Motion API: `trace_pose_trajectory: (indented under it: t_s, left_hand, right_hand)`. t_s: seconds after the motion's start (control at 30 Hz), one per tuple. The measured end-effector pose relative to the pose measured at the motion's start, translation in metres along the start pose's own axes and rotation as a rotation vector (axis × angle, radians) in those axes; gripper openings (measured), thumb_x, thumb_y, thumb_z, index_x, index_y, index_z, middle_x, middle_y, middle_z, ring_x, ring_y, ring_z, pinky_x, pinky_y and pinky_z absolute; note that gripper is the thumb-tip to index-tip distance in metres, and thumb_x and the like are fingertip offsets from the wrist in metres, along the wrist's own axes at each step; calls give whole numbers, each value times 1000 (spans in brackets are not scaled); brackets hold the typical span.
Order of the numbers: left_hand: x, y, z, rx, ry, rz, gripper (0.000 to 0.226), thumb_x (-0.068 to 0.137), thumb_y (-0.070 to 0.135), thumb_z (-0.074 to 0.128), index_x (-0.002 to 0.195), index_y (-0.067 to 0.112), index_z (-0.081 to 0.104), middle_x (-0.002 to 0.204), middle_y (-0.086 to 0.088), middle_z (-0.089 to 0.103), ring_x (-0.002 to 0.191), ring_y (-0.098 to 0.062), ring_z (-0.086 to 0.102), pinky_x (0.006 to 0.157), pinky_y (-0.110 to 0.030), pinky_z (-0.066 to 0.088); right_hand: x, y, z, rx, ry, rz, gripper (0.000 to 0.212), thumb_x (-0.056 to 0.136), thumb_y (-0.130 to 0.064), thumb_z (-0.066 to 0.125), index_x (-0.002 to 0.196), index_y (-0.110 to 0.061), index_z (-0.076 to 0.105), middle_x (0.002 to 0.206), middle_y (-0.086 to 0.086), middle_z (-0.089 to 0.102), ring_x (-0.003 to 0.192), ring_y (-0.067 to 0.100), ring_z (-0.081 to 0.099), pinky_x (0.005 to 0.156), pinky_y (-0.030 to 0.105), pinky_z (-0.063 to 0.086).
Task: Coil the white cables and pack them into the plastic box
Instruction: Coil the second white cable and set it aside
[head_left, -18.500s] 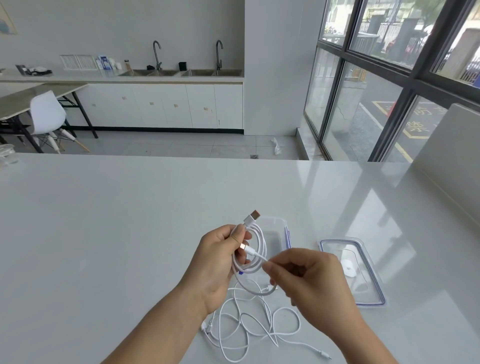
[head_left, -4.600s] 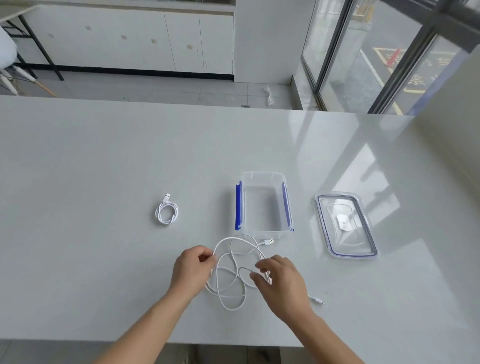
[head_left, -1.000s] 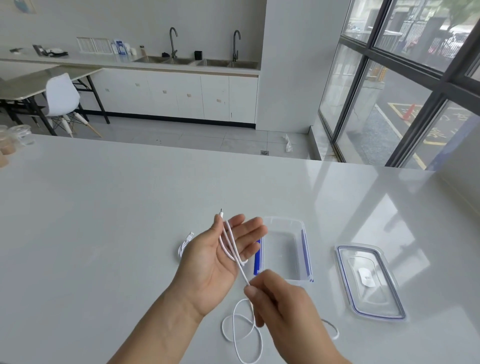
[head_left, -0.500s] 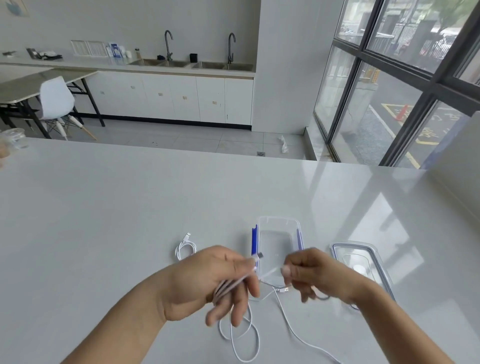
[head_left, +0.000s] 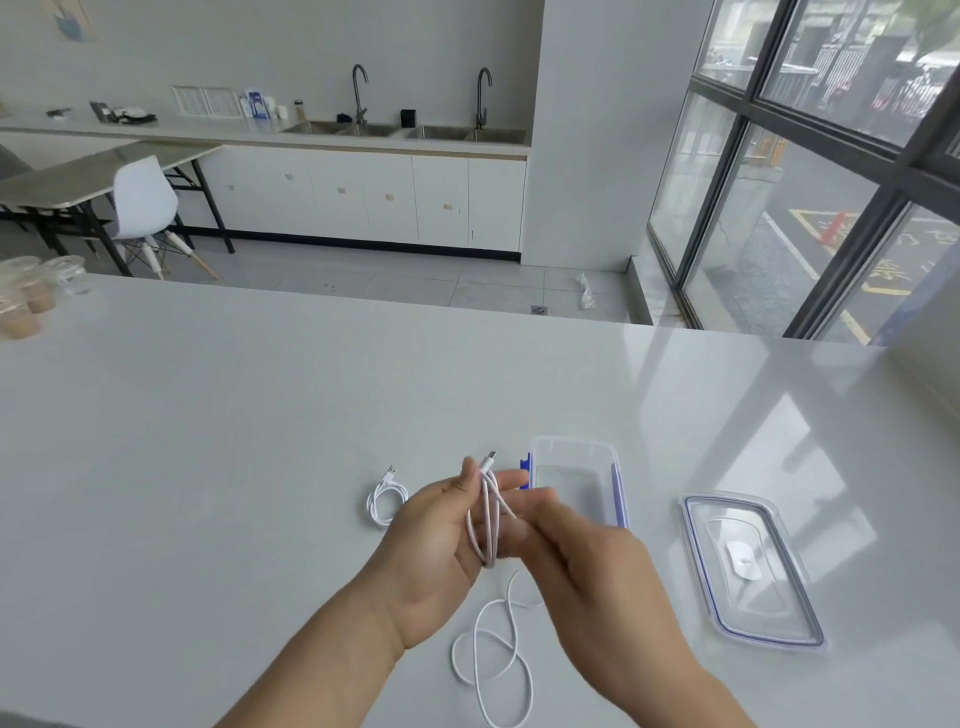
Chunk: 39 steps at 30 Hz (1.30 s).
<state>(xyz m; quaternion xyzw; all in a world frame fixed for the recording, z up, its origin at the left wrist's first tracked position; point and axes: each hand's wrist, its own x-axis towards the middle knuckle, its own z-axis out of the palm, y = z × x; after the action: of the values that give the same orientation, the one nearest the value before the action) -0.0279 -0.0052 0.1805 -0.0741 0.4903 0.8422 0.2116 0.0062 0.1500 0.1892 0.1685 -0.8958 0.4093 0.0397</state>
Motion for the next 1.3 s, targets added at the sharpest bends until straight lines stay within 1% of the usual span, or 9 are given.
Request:
trace_pose_trajectory:
  t_s: [0.13, 0.3, 0.57, 0.7, 0.83, 0.93, 1.1, 1.23, 1.3]
  left_hand:
    - [0, 8, 10, -275, -53, -12, 63, 104, 46, 28, 130, -5, 54, 123, -26, 68, 113, -34, 68, 98, -44, 47]
    - [-2, 19, 7, -350, -132, 30, 80, 96, 62, 29, 128, -6, 56, 119, -28, 69, 109, -39, 69, 97, -46, 52]
    - [-9, 27, 6, -250, -488, -15, 97, 89, 77, 23, 121, -6, 64, 100, -25, 73, 91, -39, 71, 83, -43, 53]
    - [-12, 31, 9, 170, -664, -140, 108, 83, 80, 10, 117, -10, 59, 91, -28, 71, 79, -36, 70, 74, -43, 47]
    - [-14, 22, 12, 630, -619, -252, 112, 78, 86, 10, 119, -7, 57, 102, -30, 71, 84, -37, 68, 75, -44, 43]
    - [-11, 15, 10, 738, -501, -244, 108, 79, 85, 10, 119, -3, 58, 106, -29, 72, 89, -38, 69, 74, -42, 40]
    - [-3, 6, 6, 459, -323, -111, 105, 84, 82, 11, 121, -6, 57, 108, -30, 70, 95, -37, 68, 70, -40, 40]
    - [-1, 3, 9, 61, -316, 6, 108, 87, 80, 16, 133, -13, 49, 111, -25, 64, 103, -33, 60, 98, -50, 43]
    - [-1, 5, 11, -123, -255, 21, 107, 85, 81, 25, 137, -10, 45, 120, -30, 65, 110, -38, 62, 106, -50, 40]
  right_hand:
    - [-11, 10, 25, -117, 34, -66, 51, 90, -72, 24, 89, -24, 41, 56, -2, 40, 60, 25, 40, 56, 37, 42]
    - [-25, 38, 24, 46, 40, -2, 35, 89, -62, 38, 88, -30, 53, 60, -11, 47, 59, 11, 43, 58, 27, 41]
    - [-7, 93, 0, -54, -260, 60, 31, 98, -53, 50, 81, -28, 55, 59, -12, 46, 58, 10, 39, 57, 25, 36]
    - [18, 83, -25, -49, -327, 139, 42, 80, -71, 48, 70, -32, 61, 56, -6, 54, 54, 7, 44, 59, 32, 46]
    - [45, 50, -51, 247, -300, 277, 33, 91, -41, 69, 66, -19, 65, 52, -7, 42, 52, 19, 38, 53, 34, 38]
    - [53, 24, -61, 183, -254, 228, 34, 92, -36, 69, 69, -11, 65, 50, -9, 38, 51, 18, 33, 52, 29, 32]
    - [32, -6, -55, -64, -95, 49, 27, 95, -37, 61, 72, -23, 65, 50, -19, 54, 49, 7, 47, 49, 18, 33]
    - [5, -6, -30, 108, -38, 21, 15, 99, -31, 56, 91, -33, 68, 78, -19, 75, 68, 0, 69, 66, 27, 55]
    - [-4, 2, -19, 64, 35, -40, 11, 99, -34, 57, 92, -35, 65, 72, -19, 70, 57, 6, 58, 57, 20, 47]
